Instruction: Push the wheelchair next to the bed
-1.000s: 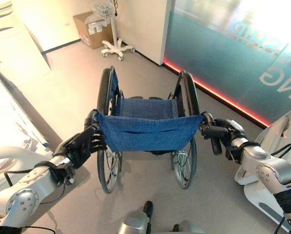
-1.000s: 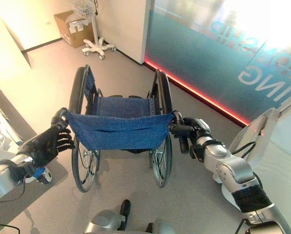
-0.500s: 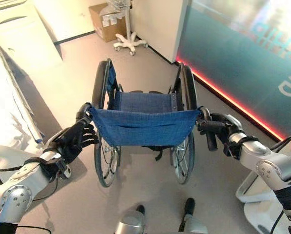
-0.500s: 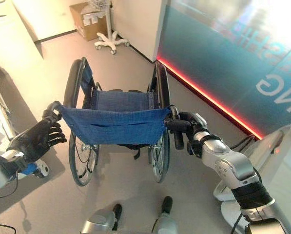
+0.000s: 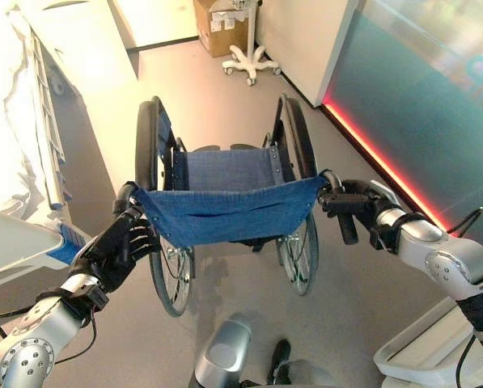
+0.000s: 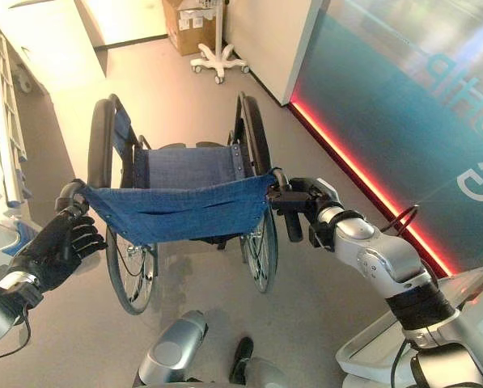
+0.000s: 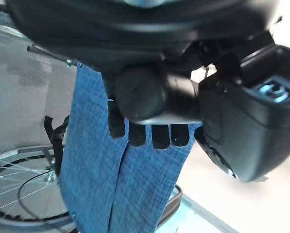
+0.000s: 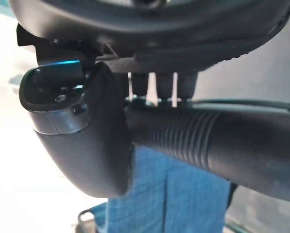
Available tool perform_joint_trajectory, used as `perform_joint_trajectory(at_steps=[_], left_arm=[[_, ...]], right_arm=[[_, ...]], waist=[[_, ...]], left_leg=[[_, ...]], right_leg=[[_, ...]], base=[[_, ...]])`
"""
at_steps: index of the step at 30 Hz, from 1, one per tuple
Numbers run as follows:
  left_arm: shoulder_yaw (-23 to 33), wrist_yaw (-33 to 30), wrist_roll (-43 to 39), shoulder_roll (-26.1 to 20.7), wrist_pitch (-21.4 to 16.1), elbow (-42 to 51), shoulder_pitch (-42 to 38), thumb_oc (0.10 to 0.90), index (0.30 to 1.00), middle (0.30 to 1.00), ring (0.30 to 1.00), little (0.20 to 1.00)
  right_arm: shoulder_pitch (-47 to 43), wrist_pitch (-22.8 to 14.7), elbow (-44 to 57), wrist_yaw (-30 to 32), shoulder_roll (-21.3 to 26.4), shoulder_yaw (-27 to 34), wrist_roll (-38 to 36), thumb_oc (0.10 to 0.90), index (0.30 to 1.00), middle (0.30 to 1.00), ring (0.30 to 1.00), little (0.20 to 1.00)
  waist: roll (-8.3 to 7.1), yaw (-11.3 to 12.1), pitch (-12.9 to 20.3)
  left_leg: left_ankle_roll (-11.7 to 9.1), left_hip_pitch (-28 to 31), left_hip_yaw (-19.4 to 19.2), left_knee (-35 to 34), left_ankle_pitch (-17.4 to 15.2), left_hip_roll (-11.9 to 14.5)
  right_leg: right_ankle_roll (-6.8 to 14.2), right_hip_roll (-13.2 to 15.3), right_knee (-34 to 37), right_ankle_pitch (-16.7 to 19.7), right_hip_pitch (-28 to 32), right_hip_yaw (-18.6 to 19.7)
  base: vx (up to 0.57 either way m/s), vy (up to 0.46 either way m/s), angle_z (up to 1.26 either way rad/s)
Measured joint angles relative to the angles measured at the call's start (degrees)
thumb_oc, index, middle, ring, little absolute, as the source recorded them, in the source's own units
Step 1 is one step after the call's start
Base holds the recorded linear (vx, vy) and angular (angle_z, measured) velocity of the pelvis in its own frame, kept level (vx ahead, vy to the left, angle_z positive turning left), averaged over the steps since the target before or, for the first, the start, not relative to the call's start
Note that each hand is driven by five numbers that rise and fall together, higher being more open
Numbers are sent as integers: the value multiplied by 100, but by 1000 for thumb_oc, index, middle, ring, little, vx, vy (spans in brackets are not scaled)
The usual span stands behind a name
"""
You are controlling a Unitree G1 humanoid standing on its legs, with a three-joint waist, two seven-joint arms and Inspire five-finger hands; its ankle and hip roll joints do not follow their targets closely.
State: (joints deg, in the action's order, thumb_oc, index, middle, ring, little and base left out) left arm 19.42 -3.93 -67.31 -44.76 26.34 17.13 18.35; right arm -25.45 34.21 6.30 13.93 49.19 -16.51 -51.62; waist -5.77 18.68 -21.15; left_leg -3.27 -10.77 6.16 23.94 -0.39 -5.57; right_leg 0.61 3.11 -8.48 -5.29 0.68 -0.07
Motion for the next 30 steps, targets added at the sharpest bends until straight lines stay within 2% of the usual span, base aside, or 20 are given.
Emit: perform_joint_trajectory(at_steps=[2, 3, 4, 5, 7, 8, 11, 12, 13, 14, 15, 16, 17, 18, 21, 22, 23, 25, 27, 30], left_arm=[[-52, 71, -26, 149, -116, 117, 5, 400, 300, 300, 300, 300], [-65, 66, -23, 166, -228, 182, -36, 400, 300, 300, 300, 300], [-61, 56, 8, 57, -362, 197, -42, 400, 300, 300, 300, 300], [-89, 50, 22, -99, -436, 199, -116, 400, 300, 300, 300, 300], [-121, 30, 176, -162, -449, 187, -263, 400, 300, 300, 300, 300], [-134, 22, 247, -45, -448, 93, -348, 400, 300, 300, 300, 300], [-139, 36, 370, 3, -448, -111, -498, 400, 300, 300, 300, 300], [-191, 62, 384, 37, -436, -126, -565, 400, 300, 300, 300, 300], [-233, 59, 406, 95, -431, -128, -574, 400, 300, 300, 300, 300], [-275, 59, 404, 109, -432, -128, -615, 400, 300, 300, 300, 300], [-296, 58, 396, 109, -430, -130, -680, 400, 300, 300, 300, 300], [-335, 54, 398, -2, -403, -139, -767, 400, 300, 300, 300, 300], [-375, 45, 399, -112, -381, -147, -810, 400, 300, 300, 300, 300], [-430, 34, 400, -269, -321, -173, -905, 400, 300, 300, 300, 300], [-518, 12, 339, -439, -220, -182, -1169, 400, 300, 300, 300, 300], [-538, -27, 268, -502, -168, -185, -1222, 400, 300, 300, 300, 300], [-530, -73, 110, -556, -108, -196, -1228, 400, 300, 300, 300, 300], [-548, -92, -64, -565, -103, -240, -1240, 400, 300, 300, 300, 300], [-553, -93, -139, -598, -106, -282, -1265, 400, 300, 300, 300, 300], [-666, -87, -284, -666, -115, -389, -1395, 400, 300, 300, 300, 300]], right_arm=[[-261, -3, -139, -42, 133, -39, -6, 400, 300, 300, 300, 300], [-499, -18, -208, -49, 183, -56, 14, 400, 300, 300, 300, 300], [-743, -67, -390, -32, 72, -207, 114, 400, 300, 300, 300, 300], [-773, -90, -483, -30, 2, -207, 173, 400, 300, 300, 300, 300], [-803, -105, -611, -28, -133, -193, 182, 400, 300, 300, 300, 300], [-824, -151, -624, -24, -200, -182, 231, 400, 300, 300, 300, 300], [-749, -218, -640, -14, -328, -205, 402, 400, 300, 300, 300, 300], [-661, -220, -711, -16, -351, -177, 406, 400, 300, 300, 300, 300], [-653, -230, -823, -50, -379, -187, 406, 400, 300, 300, 300, 300], [-593, -325, -947, -55, -496, -183, 502, 400, 300, 300, 300, 300], [-588, -388, -975, -56, -514, -184, 596, 400, 300, 300, 300, 300], [-590, -471, -1046, -55, -528, -180, 628, 400, 300, 300, 300, 300], [-570, -473, -1050, -55, -521, -177, 631, 400, 300, 300, 300, 300], [-533, -472, -1053, -55, -505, -157, 624, 400, 300, 300, 300, 300], [-279, -473, -936, -56, -482, 98, 608, 400, 300, 300, 300, 300], [-154, -473, -815, -56, -482, 238, 614, 400, 300, 300, 300, 300], [-48, -472, -655, -56, -473, 363, 623, 400, 300, 300, 300, 300], [-13, -472, -510, -57, -394, 421, 626, 400, 300, 300, 300, 300], [-46, -473, -450, -87, -290, 441, 620, 400, 300, 300, 300, 300], [-2, -469, -437, -90, -213, 454, 610, 400, 300, 300, 300, 300]], waist=[[289, 61, 3], [492, 198, -82], [502, 291, -99], [377, 304, -109], [138, 303, -119], [188, 277, -138], [129, 242, -116], [-44, 204, -17], [-46, 213, 69], [-81, 348, 130], [-34, 355, 126], [-2, 364, 124], [-19, 341, 131], [-53, 205, 135], [-139, 83, 150], [-138, 63, 150], [-89, -83, 156], [64, -194, 159], [219, -221, 143], [223, -553, 140]], left_leg=[[-324, 583, 96, -1475, 13, 232], [221, 573, -380, -1515, 228, 499], [360, 474, -1040, -1373, 167, 728], [354, 505, -1382, -1385, 182, 804], [390, 476, -1810, -1048, 34, 678], [420, 389, -1911, -726, -169, 666], [447, 243, -1995, -331, -324, 662], [431, 216, -1926, -406, -437, 357], [443, 362, -1703, -729, -423, 220], [918, 642, -1620, -1243, -169, 199], [972, 678, -1744, -1275, -140, 334], [1029, 686, -1830, -1239, -160, 428], [1049, 723, -1955, -1227, -171, 432], [1103, 732, -2009, -1198, -208, 411], [1156, 778, -2036, -1288, -217, 314], [1191, 798, -1969, -1406, -172, 253], [1217, 800, -1827, -1538, -76, 177], [1177, 811, -1308, -1768, 56, 156], [1089, 775, -780, -1831, 182, 164], [941, 774, -149, -1827, 163, 38]], right_leg=[[107, -259, -21, -45, -57, 93], [76, -381, -738, -223, -204, -233], [-122, -396, -2002, -637, -520, -814], [-184, -394, -2483, -967, -400, -1185], [-295, -382, -1137, -1341, 515, -1293], [-298, -490, -437, -1317, 946, -1133], [-306, -523, 9, -1157, 1359, -1142], [-257, -473, 105, -1181, 1450, -1077], [-144, -451, -107, -1250, 1345, -1069], [118, -452, -616, -1256, 1117, -1120], [500, -458, -1279, -1270, 855, -1177], [945, -340, -2649, -1108, 303, -1177], [1159, -282, -3164, -997, 91, -1150], [1595, -312, -3744, -715, -120, -860], [1533, -545, -4055, -451, -246, -285], [1393, -478, -3994, -508, -273, -228], [972, -232, -3604, -779, -229, -453], [523, 146, -2636, -1060, -185, -861], [502, 278, -1348, -1032, -236, -958], [808, 673, 26, -460, -300, -920]], base=[[358, -187, -33], [374, -182, -67], [410, -185, -44], [406, -155, -4], [493, -119, 17], [461, -60, -1], [455, -16, 27], [403, -35, 36], [392, -57, 1], [248, -35, -24], [347, -81, -18], [183, -55, 14], [236, -98, 47], [147, -94, 82], [247, -75, 56], [287, -128, 44], [205, -149, 49], [150, -264, 28], [140, -299, 17], [216, -511, 79]])
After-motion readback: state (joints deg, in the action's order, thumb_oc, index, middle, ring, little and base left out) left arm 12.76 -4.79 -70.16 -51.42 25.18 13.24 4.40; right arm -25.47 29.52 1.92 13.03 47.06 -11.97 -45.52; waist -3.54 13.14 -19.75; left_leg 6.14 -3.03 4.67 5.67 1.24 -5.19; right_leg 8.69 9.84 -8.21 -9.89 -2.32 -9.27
